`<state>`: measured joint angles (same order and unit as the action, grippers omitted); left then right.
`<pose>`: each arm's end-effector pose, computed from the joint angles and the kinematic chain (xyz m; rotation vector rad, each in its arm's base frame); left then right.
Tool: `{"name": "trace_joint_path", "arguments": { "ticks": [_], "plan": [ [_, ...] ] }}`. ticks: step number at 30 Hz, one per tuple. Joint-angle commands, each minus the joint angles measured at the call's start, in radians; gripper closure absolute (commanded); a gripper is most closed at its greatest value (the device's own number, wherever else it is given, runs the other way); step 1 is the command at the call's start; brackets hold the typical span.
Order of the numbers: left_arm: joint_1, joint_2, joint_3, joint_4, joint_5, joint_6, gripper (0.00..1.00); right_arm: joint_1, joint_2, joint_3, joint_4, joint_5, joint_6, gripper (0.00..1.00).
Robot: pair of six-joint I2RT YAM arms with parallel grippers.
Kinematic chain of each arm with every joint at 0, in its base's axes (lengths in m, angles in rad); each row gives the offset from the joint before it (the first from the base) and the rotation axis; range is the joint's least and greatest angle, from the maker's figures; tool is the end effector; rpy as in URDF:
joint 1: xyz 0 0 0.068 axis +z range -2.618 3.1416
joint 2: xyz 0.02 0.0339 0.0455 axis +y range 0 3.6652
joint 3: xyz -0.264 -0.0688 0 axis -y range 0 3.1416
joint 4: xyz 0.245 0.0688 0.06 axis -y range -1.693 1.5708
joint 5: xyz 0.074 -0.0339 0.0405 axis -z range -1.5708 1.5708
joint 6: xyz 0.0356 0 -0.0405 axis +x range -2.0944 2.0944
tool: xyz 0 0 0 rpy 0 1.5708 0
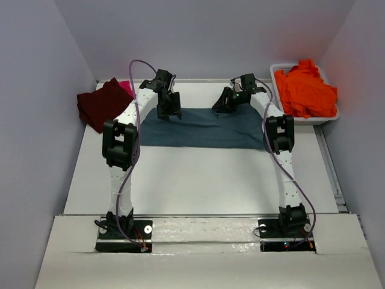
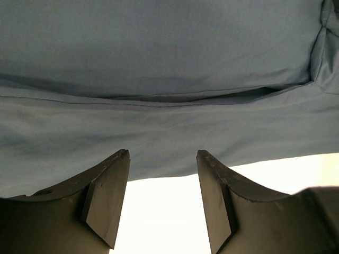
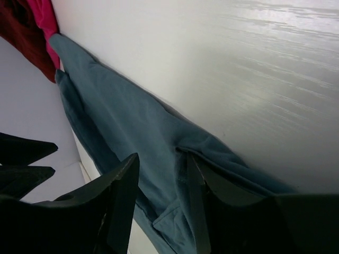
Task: Fold and stack the t-shirts
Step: Fold the tshirt
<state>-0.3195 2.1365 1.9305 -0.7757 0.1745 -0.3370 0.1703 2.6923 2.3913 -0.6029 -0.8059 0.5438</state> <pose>0.4483 -0.1548 0.2543 0.0462 2.6002 -0.4695 0.5580 0.1220 0.1353 0.1012 2.5187 1.2978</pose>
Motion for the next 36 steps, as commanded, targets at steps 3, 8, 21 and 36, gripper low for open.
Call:
{"name": "trace_joint_path", "arguments": {
  "ticks": [3,8,21,36],
  "plan": [
    [-0.006,-0.015,0.013,-0.002,-0.004,0.016,0.36,0.020,-0.069,-0.004,0.055,0.013,-0.045,0.43],
    [-0.006,-0.029,-0.024,0.012,-0.038,0.024,0.36,0.020,-0.166,-0.079,0.080,0.126,-0.048,0.41],
    [-0.006,-0.070,-0.076,0.032,-0.110,0.035,0.36,0.020,-0.417,-0.129,-0.023,0.295,-0.007,0.39],
    [0.053,-0.093,-0.093,-0.054,-0.312,0.032,0.35,0.020,-0.643,-0.565,-0.084,0.312,-0.002,0.40]
  ]
}}
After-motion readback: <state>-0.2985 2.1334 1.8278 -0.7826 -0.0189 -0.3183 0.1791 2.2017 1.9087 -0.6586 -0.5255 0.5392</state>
